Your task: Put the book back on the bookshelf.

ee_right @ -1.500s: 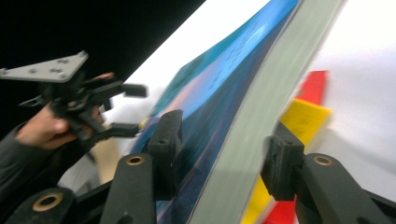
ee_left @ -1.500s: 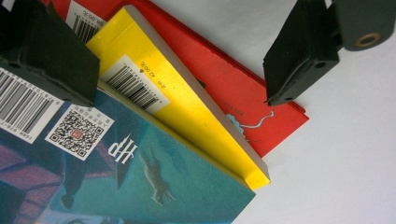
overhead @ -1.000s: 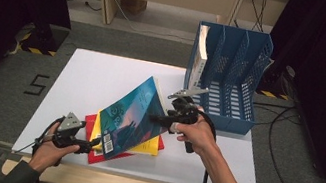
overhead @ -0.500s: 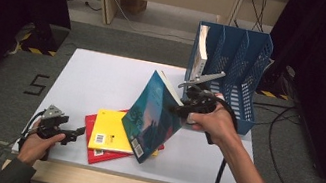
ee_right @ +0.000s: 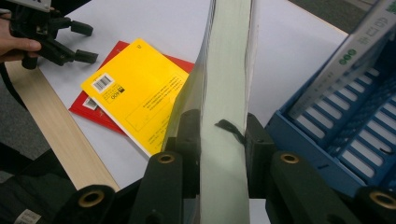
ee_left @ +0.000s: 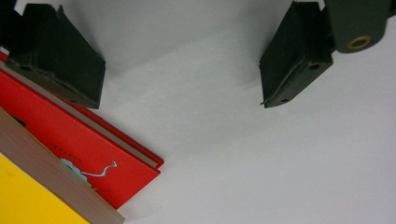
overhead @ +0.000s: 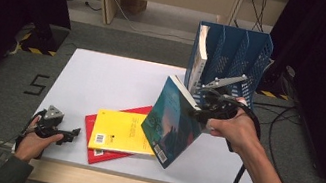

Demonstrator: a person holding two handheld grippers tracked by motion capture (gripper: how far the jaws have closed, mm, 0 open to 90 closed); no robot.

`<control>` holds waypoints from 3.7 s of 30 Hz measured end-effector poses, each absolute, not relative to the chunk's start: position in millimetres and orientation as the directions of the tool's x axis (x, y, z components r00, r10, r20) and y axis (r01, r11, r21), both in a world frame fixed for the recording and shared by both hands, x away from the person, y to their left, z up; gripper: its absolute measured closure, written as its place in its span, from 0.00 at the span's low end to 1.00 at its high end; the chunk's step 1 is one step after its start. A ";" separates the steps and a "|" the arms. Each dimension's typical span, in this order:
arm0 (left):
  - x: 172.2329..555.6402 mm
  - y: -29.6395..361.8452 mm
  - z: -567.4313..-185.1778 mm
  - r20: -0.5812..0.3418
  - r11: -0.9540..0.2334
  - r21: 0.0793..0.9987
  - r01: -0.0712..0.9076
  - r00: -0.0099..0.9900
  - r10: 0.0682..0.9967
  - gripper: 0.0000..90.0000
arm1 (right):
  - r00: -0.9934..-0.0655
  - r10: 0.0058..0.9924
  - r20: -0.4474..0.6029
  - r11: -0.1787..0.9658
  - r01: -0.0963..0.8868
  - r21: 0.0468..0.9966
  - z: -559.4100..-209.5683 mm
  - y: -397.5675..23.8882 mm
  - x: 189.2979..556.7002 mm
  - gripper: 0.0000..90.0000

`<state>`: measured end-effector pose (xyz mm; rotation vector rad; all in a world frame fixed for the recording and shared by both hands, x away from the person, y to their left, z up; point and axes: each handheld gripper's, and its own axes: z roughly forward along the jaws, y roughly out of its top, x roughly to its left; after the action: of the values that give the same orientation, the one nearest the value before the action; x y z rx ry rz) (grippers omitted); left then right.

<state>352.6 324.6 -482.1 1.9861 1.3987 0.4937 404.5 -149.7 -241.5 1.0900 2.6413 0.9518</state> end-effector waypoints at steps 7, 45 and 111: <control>353.1 324.7 -482.2 -0.063 -0.218 0.694 0.686 0.360 0.931 0.14 | -0.711 0.701 0.054 0.554 0.591 0.586 -237.5 -171.7 397.8 0.83; 354.2 323.1 -483.0 -0.061 -0.220 0.692 0.687 0.359 0.931 0.12 | -0.651 0.756 0.058 0.569 0.699 0.433 -246.7 -181.5 424.2 0.78; 355.1 323.0 -483.3 -0.063 -0.221 0.693 0.686 0.363 0.930 0.11 | -0.425 0.894 -0.144 0.430 0.723 0.541 -147.6 -225.0 494.0 0.82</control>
<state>355.1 323.0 -483.3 1.9881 1.3960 0.4899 494.0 -225.0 -147.6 1.3718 2.2769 0.5659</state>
